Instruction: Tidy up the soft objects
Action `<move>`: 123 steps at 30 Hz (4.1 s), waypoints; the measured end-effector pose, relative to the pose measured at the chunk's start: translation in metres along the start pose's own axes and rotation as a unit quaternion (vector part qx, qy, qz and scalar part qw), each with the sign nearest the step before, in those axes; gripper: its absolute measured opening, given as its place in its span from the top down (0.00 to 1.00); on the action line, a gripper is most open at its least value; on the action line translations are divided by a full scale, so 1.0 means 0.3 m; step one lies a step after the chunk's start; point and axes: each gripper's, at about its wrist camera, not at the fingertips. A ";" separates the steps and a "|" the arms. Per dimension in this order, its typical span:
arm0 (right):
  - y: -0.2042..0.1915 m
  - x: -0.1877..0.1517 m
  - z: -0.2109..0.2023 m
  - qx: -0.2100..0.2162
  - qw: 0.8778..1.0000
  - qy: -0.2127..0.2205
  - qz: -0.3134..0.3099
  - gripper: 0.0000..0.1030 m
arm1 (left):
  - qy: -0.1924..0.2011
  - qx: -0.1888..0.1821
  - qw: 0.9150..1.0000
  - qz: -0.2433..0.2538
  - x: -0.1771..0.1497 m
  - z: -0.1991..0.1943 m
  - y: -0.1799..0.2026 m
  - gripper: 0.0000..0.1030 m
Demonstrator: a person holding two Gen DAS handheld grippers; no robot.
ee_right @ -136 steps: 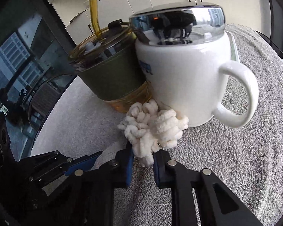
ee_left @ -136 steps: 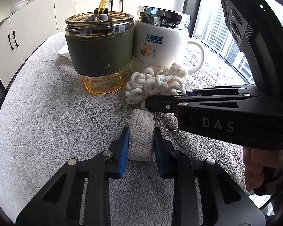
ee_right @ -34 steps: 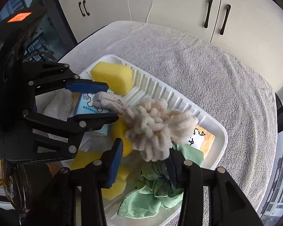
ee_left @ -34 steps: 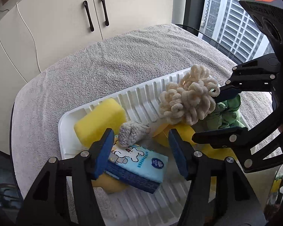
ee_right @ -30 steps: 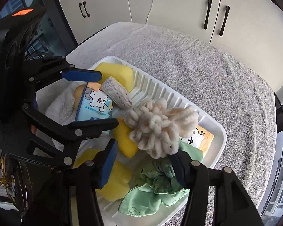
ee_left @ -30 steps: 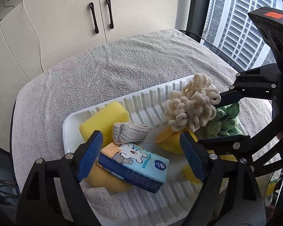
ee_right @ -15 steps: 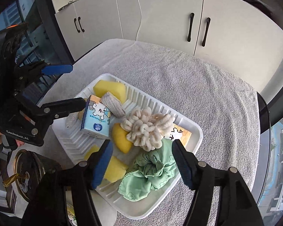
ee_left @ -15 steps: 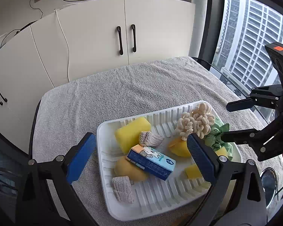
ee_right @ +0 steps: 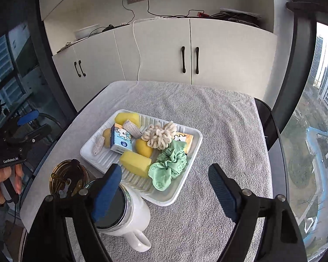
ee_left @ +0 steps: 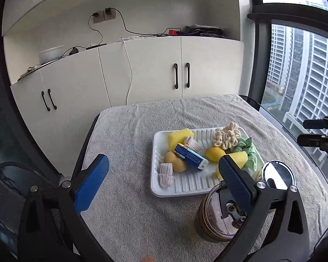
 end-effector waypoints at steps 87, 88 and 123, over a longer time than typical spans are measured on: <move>-0.336 -0.525 -0.366 -0.148 0.976 0.153 0.042 0.00 | 0.001 0.048 0.996 -0.073 -0.405 -0.404 0.255 0.00; -0.336 -0.525 -0.365 -0.148 0.976 0.153 0.041 0.00 | 0.001 0.048 0.996 -0.074 -0.405 -0.404 0.255 0.00; -0.332 -0.526 -0.364 -0.147 0.977 0.151 0.040 0.00 | -0.004 0.043 0.996 -0.075 -0.406 -0.399 0.260 0.00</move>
Point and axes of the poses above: each gripper's, at about its wrist camera, not at the fingertips, and z roughly the way its jaws point, y to its right, x to its top, and after that the axes turned 2 degrees about x, right-handed
